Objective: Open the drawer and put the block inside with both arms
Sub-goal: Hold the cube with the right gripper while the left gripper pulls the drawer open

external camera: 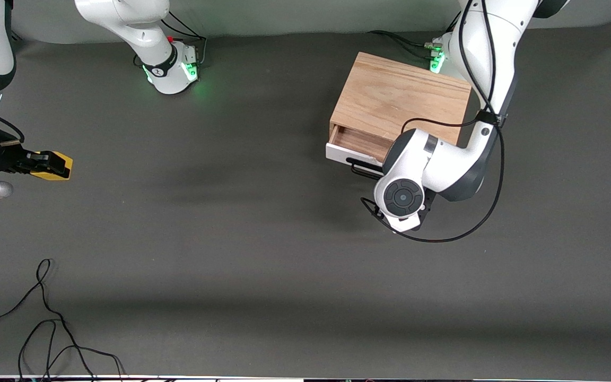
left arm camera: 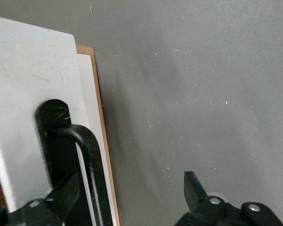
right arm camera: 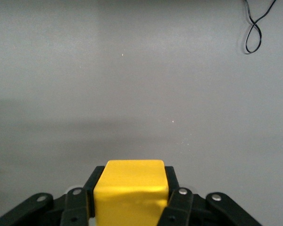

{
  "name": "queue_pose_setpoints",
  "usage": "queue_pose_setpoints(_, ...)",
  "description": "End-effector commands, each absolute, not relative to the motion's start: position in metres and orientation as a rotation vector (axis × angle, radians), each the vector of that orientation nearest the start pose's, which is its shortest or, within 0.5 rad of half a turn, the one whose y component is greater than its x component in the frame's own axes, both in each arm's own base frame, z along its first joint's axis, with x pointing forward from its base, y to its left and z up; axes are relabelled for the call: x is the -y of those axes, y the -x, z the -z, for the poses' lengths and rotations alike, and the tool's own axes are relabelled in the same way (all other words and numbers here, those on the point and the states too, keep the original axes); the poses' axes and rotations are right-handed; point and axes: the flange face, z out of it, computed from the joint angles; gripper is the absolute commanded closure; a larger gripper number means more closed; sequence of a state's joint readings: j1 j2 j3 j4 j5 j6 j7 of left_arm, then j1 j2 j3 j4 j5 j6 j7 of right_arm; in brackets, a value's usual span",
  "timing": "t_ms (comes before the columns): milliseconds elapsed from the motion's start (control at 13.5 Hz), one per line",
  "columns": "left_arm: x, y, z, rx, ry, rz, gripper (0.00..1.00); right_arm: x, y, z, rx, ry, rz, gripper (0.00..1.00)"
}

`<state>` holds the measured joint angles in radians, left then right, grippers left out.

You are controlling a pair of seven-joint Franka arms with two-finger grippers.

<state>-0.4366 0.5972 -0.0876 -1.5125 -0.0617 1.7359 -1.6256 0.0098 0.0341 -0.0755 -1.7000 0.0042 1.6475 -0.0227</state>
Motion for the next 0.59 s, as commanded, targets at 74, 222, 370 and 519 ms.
queue_pose_setpoints(74,0.329,-0.576,-0.293,1.519,2.399,-0.411,0.0,0.036,-0.56,-0.556,-0.075,3.148,-0.109,0.64)
queue_pose_setpoints(222,0.329,-0.58,-0.283,1.528,2.403,-0.409,0.0,0.037,-0.56,-0.555,-0.078,3.148,-0.112,0.64)
queue_pose_setpoints(370,0.33,-0.582,-0.278,1.536,2.412,-0.4,0.0,0.037,-0.56,-0.555,-0.078,3.148,-0.112,0.64)
queue_pose_setpoints(519,0.331,-0.584,-0.279,1.545,2.424,-0.393,0.0,0.037,-0.56,-0.555,-0.078,3.147,-0.112,0.64)
